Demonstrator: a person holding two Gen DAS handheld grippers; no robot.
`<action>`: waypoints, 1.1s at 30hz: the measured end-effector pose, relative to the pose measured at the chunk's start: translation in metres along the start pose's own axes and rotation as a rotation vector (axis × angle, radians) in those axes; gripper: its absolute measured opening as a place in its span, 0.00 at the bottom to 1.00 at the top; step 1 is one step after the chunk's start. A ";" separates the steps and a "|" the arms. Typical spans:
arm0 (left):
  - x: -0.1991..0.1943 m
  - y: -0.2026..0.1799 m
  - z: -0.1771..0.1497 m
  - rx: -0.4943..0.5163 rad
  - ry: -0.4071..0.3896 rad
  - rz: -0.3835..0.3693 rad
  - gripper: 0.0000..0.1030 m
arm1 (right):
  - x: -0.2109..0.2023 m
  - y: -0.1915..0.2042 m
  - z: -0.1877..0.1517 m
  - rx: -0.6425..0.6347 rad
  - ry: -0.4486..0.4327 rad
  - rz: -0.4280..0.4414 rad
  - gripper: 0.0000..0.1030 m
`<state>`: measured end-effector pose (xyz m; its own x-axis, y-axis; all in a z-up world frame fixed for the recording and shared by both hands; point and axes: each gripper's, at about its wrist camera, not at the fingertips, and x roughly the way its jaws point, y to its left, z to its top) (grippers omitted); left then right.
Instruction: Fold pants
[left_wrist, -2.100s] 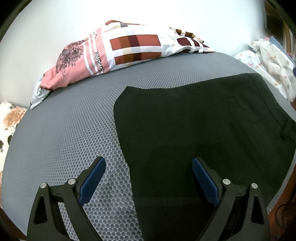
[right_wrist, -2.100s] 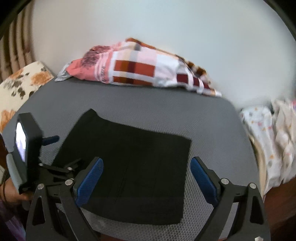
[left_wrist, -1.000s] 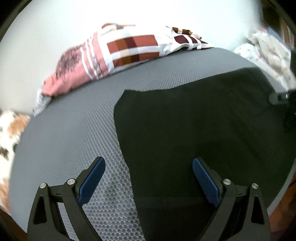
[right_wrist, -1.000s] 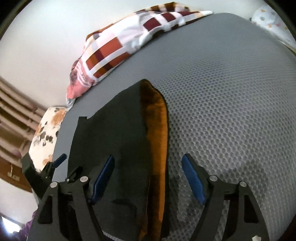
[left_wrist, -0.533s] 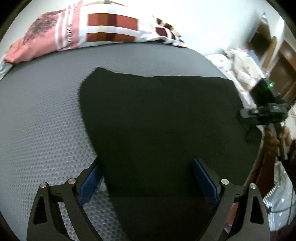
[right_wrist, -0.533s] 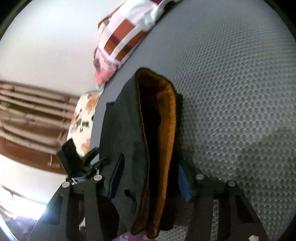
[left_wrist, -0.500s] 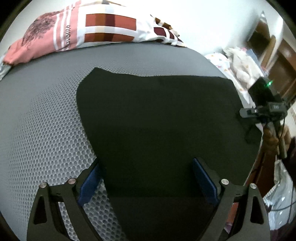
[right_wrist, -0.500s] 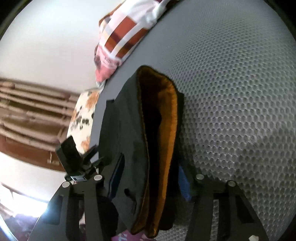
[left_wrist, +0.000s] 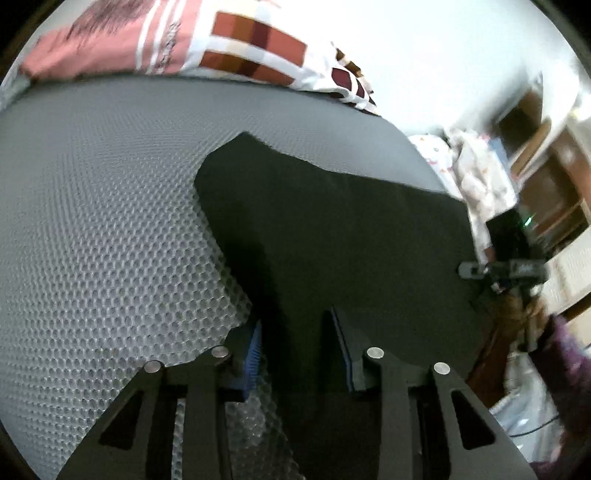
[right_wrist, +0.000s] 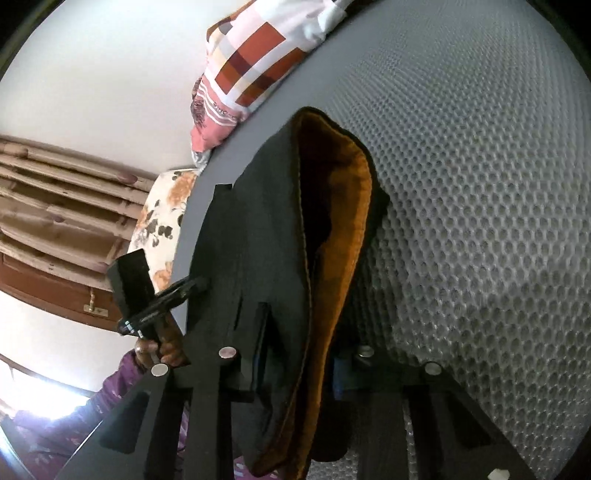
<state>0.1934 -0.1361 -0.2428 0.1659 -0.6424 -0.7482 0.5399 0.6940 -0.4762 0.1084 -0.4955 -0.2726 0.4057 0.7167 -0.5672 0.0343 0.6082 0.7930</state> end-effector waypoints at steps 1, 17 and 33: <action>0.000 0.003 0.001 -0.014 0.013 -0.017 0.34 | 0.001 -0.004 0.000 0.013 0.002 0.017 0.27; 0.017 -0.003 0.013 -0.048 -0.005 0.031 0.26 | 0.013 0.010 -0.007 -0.020 -0.077 -0.021 0.25; -0.066 0.006 -0.015 -0.069 -0.153 0.152 0.20 | 0.062 0.069 -0.026 -0.002 -0.123 0.140 0.22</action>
<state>0.1732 -0.0842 -0.2030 0.3675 -0.5671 -0.7372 0.4423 0.8038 -0.3978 0.1122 -0.4007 -0.2586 0.5150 0.7473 -0.4199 -0.0321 0.5063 0.8618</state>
